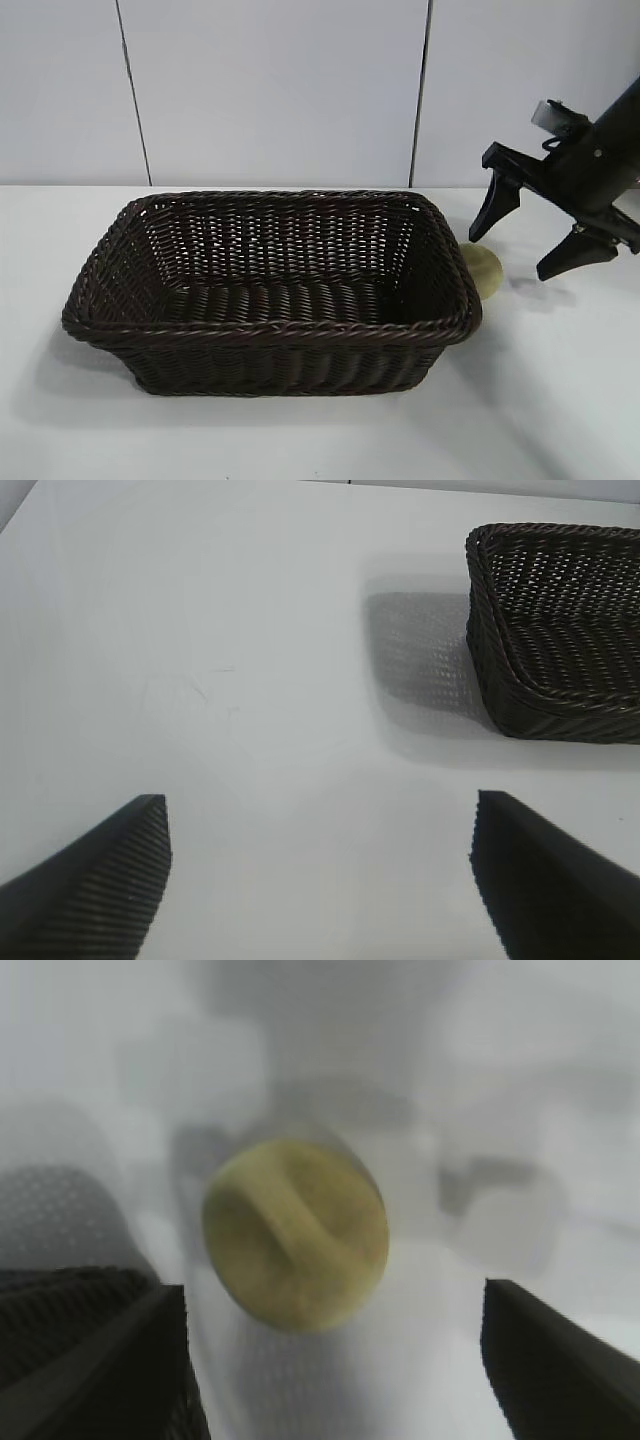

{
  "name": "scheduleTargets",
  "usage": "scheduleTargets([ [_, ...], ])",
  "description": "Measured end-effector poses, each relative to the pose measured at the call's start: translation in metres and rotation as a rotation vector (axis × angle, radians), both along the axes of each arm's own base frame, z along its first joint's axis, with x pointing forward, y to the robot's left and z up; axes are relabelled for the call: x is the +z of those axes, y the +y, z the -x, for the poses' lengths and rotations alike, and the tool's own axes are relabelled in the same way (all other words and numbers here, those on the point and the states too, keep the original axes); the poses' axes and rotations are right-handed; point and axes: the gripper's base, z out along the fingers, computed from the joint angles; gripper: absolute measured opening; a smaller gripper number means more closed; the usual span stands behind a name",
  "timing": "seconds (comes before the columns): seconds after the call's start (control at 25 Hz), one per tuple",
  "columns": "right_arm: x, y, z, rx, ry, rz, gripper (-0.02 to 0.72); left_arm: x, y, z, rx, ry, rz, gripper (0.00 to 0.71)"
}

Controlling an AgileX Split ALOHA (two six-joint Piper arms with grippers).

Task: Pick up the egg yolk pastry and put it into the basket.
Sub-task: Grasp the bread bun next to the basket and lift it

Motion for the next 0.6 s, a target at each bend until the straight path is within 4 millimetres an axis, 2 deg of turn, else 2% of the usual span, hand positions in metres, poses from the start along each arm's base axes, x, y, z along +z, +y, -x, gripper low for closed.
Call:
scheduleTargets([
  [0.12,-0.0116,0.0018,-0.0027,-0.015,0.010,-0.029,0.527,0.0000,0.0000,0.0000,0.000,0.000,0.000,0.598],
  [0.2,-0.0131,0.0025,-0.0039,-0.021,0.002,-0.041,0.475,0.0000,0.0000,0.0000,0.000,0.000,0.000,0.598],
  [0.24,-0.0132,0.0027,-0.0044,-0.026,0.000,-0.045,0.434,0.0000,0.0000,0.0000,0.000,0.000,0.000,0.598],
  [0.36,-0.0130,0.0027,-0.0049,-0.030,-0.005,-0.046,0.209,0.0000,0.0000,0.0000,0.000,0.000,0.000,0.598],
  [0.44,-0.0130,0.0029,-0.0048,-0.030,-0.005,-0.049,0.092,0.0000,0.0000,0.0000,0.000,0.000,0.000,0.598],
  [0.48,-0.0130,0.0030,-0.0046,-0.029,-0.003,-0.050,0.062,0.0000,0.0000,0.0000,0.000,0.000,0.000,0.598],
  [0.6,-0.0117,0.0038,-0.0036,-0.019,0.003,-0.056,0.034,0.0000,0.0000,0.0000,0.000,0.000,0.000,0.598],
])
